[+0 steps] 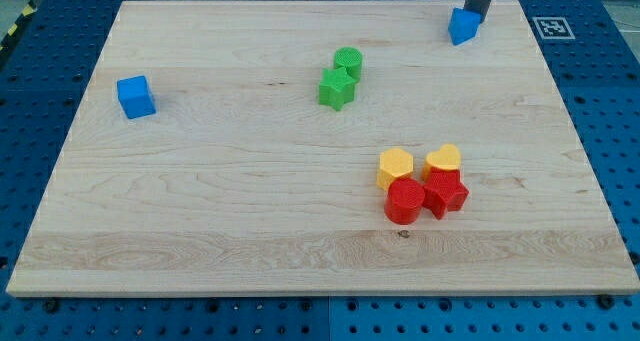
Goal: Push the blue triangle to the top right of the green circle
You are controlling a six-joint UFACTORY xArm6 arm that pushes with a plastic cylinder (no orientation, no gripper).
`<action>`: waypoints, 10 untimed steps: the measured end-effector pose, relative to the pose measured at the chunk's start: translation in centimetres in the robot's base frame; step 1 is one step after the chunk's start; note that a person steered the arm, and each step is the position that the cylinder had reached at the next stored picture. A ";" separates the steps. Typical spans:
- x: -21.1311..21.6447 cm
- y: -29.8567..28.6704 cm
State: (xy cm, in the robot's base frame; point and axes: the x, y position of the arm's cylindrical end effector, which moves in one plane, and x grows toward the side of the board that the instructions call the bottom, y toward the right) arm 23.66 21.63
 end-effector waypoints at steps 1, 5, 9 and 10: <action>0.7 -0.6; 1.1 0.5; 1.4 -3.9; 1.5 -3.9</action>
State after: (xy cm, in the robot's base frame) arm 25.17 17.72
